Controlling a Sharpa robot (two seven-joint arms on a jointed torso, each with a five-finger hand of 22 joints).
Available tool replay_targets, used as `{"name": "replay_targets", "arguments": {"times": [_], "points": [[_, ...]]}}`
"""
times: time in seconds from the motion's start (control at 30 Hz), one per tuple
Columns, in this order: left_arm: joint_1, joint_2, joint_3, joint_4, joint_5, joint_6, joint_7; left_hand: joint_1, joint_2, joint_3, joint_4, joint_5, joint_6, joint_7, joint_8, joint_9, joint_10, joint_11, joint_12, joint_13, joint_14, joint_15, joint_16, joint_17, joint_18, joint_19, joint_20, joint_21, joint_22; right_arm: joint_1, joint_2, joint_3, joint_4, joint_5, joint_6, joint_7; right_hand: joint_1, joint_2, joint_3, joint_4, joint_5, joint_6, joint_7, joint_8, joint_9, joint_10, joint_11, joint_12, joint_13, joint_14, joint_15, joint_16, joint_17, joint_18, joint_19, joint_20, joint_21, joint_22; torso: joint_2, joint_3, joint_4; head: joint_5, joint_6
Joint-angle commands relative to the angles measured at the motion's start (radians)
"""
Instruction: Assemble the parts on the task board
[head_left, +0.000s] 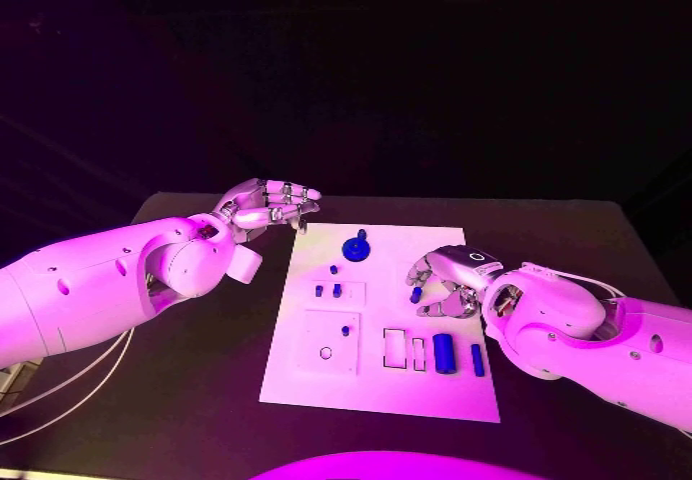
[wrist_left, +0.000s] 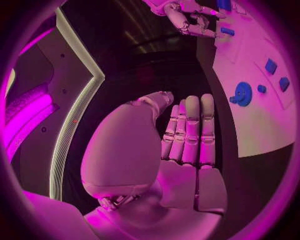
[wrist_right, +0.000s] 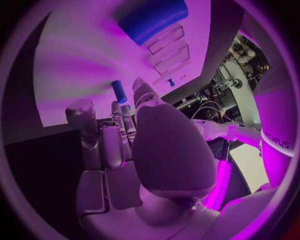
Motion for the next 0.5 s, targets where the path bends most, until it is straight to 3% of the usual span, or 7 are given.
{"name": "replay_targets", "arguments": {"times": [0.03, 0.17, 0.2, 0.5], "points": [[0.001, 0.002, 0.000, 0.000, -0.002, 0.018, 0.006, 0.002, 0.011, 0.002, -0.006, 0.002, -0.001, 0.004, 0.006, -0.001, -0.007, 0.000, 0.004, -0.002, -0.003, 0.001, -0.004, -0.001, 0.013, -0.002, 0.002, -0.007, -0.001, 0.001, 0.007, 0.000, -0.011, 0.016, 0.057, 0.013, 0.014, 0.009, 0.002, 0.006, -0.008, 0.010, -0.001, -0.004, -0.001, -0.005, -0.001, 0.009, 0.000, 0.014, 0.004, 0.004, 0.001, 0.014, 0.011, 0.000, 0.000, 0.003, 0.000, -0.0002, 0.0004, 0.002, 0.001], [0.000, 0.003, 0.000, 0.000, -0.002, 0.019, 0.006, 0.002, 0.011, 0.002, -0.006, 0.002, -0.001, 0.004, 0.006, -0.001, -0.007, 0.000, 0.004, -0.002, -0.003, 0.001, -0.004, -0.001, 0.013, -0.002, 0.002, -0.007, -0.001, 0.000, 0.022, -0.001, -0.031, 0.013, 0.037, 0.011, 0.032, 0.032, 0.025, 0.006, -0.015, 0.022, 0.007, -0.002, -0.003, 0.014, -0.007, 0.029, 0.001, 0.021, -0.001, 0.013, 0.016, 0.011, 0.024, -0.004, 0.023, 0.014, 0.002, 0.0009, 0.0008, 0.002, 0.002], [0.000, 0.002, 0.000, 0.000, -0.002, 0.019, 0.006, 0.002, 0.011, 0.002, -0.006, 0.002, -0.001, 0.004, 0.006, -0.001, -0.007, 0.000, 0.004, -0.002, -0.003, 0.001, -0.004, -0.001, 0.013, -0.002, 0.002, -0.007, -0.001, 0.000, 0.025, -0.001, -0.034, 0.013, 0.033, 0.010, 0.042, 0.042, 0.050, 0.006, -0.053, 0.029, 0.011, -0.003, -0.006, 0.023, -0.011, 0.036, 0.000, 0.022, -0.003, 0.014, 0.017, 0.009, 0.031, -0.007, 0.032, 0.020, 0.002, 0.0003, 0.0014, 0.002, 0.002], [0.000, 0.001, 0.000, 0.001, -0.002, 0.018, 0.005, 0.002, 0.012, 0.002, -0.006, 0.002, -0.001, 0.004, 0.007, -0.001, -0.007, 0.000, 0.005, -0.002, -0.003, 0.001, -0.004, -0.001, 0.013, -0.002, 0.003, -0.007, -0.001, -0.001, 0.039, -0.003, -0.053, 0.003, 0.008, 0.008, 0.043, 0.054, 0.172, 0.007, -0.106, 0.069, 0.015, 0.002, -0.014, 0.049, -0.014, 0.043, -0.003, 0.022, -0.009, 0.013, 0.013, 0.005, 0.042, -0.011, 0.050, 0.035, 0.003, -0.0005, 0.0011, 0.000, 0.000]]}}
